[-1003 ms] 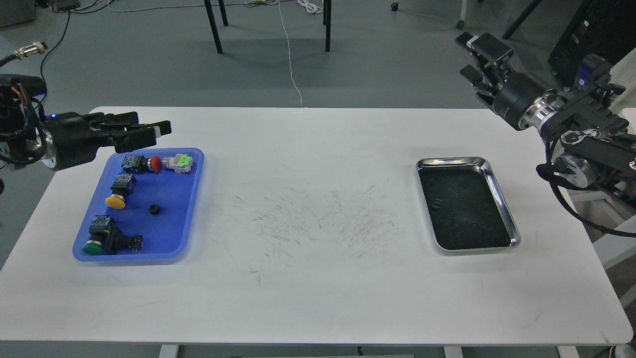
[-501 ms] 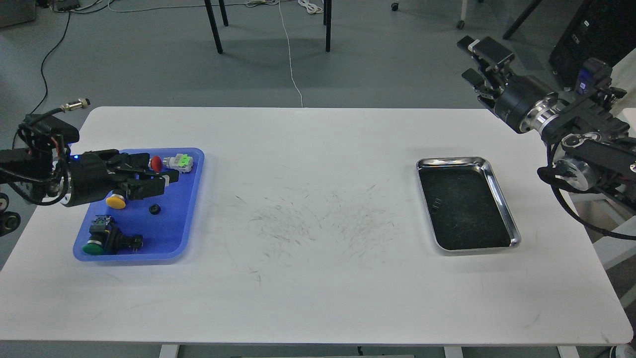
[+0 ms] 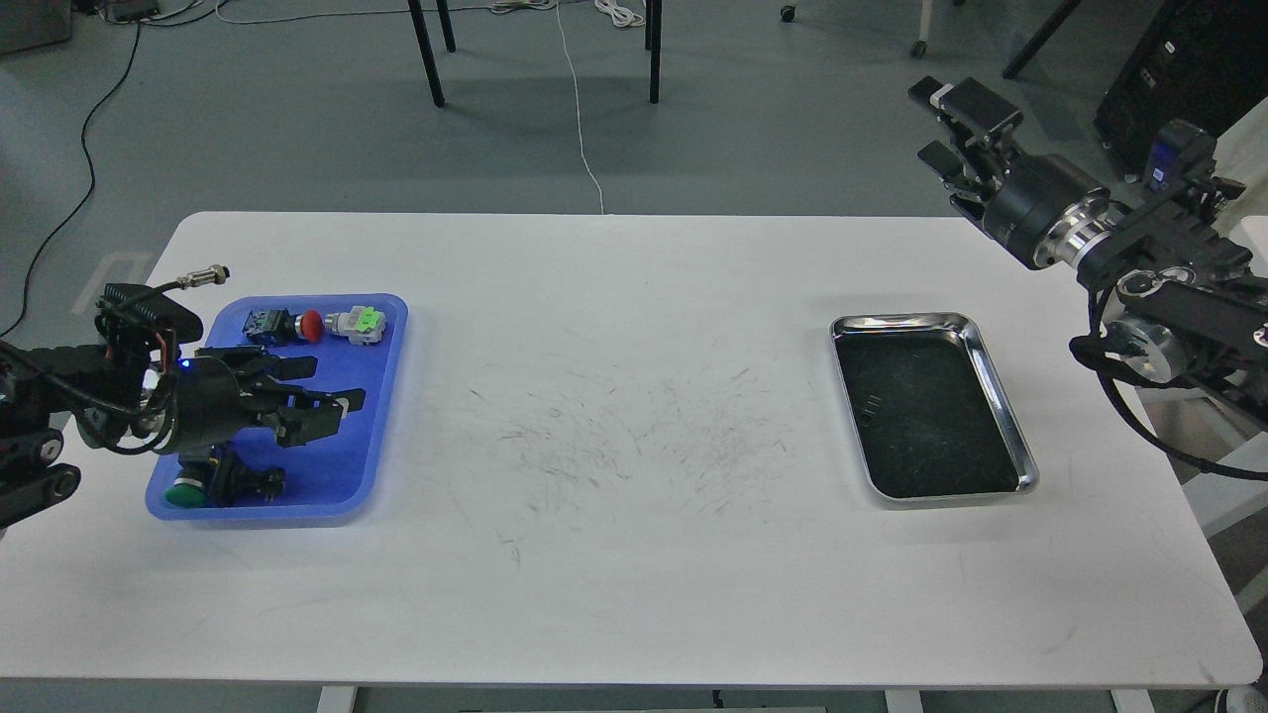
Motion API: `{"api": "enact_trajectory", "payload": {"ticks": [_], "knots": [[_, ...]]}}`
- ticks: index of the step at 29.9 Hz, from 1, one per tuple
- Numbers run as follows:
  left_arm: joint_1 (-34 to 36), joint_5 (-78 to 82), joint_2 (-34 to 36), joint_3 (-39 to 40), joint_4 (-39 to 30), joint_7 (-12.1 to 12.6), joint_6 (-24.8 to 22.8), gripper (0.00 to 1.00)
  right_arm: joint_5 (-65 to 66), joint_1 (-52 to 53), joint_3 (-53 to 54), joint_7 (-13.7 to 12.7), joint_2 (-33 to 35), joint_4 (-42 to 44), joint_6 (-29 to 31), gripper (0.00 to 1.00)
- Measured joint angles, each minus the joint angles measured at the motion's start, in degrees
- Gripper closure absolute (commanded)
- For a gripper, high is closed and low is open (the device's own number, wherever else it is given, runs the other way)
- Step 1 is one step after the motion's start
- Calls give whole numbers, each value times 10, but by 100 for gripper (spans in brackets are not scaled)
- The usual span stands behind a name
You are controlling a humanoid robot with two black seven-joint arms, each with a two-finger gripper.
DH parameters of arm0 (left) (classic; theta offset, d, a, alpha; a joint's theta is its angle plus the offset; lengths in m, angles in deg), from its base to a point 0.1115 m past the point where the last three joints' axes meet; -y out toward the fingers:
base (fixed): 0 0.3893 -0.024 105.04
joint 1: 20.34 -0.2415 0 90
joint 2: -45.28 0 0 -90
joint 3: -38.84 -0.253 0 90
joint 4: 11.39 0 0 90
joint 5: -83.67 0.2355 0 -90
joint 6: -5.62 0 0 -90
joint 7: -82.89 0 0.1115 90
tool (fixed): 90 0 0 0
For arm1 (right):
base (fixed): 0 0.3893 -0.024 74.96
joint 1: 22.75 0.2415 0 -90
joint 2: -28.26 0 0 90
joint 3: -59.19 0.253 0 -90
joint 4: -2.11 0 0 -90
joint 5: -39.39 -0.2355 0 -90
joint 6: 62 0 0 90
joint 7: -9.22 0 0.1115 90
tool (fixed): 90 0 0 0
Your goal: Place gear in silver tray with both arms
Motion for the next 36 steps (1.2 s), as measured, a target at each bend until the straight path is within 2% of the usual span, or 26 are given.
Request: {"api": "enact_trajectory", "payload": {"ticks": [6, 9, 11, 13, 14, 18, 21, 27, 29, 31, 33, 34, 36], "knots": [[3, -9, -4, -1, 32, 0, 1, 25, 1, -1, -1, 0, -1, 0, 0, 16], [7, -18, -10, 10, 49, 0, -2, 23, 1, -3, -1, 0, -2, 0, 0, 16], [8, -34, -13, 20, 51, 0, -4, 18, 1, -4, -1, 0, -2, 1, 0, 16], [6, -53, -15, 30, 50, 0, -2, 4, 1, -4, -2, 0, -2, 1, 0, 16], [4, -64, -16, 34, 49, 0, 2, 3, 1, -4, -2, 0, -2, 0, 0, 16], [-9, -101, -15, 39, 48, 0, 36, 5, 1, -5, -2, 0, -2, 0, 0, 16], [-16, -104, -15, 35, 48, 0, 40, 7, 1, -8, -1, 0, -2, 0, 0, 16], [-17, -93, -9, 31, 55, 0, -1, 10, 1, -10, -2, 0, -2, 0, 0, 16], [-17, -84, -9, 31, 55, 0, -4, 16, 1, -10, -2, 0, -2, 0, 0, 16], [-18, -63, -9, 31, 55, 0, -4, 17, 1, -10, -2, 0, -2, 0, 0, 16], [-19, -32, -9, 31, 55, 0, 2, 16, 1, -10, -2, 0, -2, 0, 0, 16], [-19, -15, -9, 30, 55, 0, 7, 6, 1, -11, -2, 0, -2, 0, 0, 16], [-21, 12, -9, 29, 56, 0, 12, 6, 2, -11, -2, 0, -2, 0, 0, 16]]}}
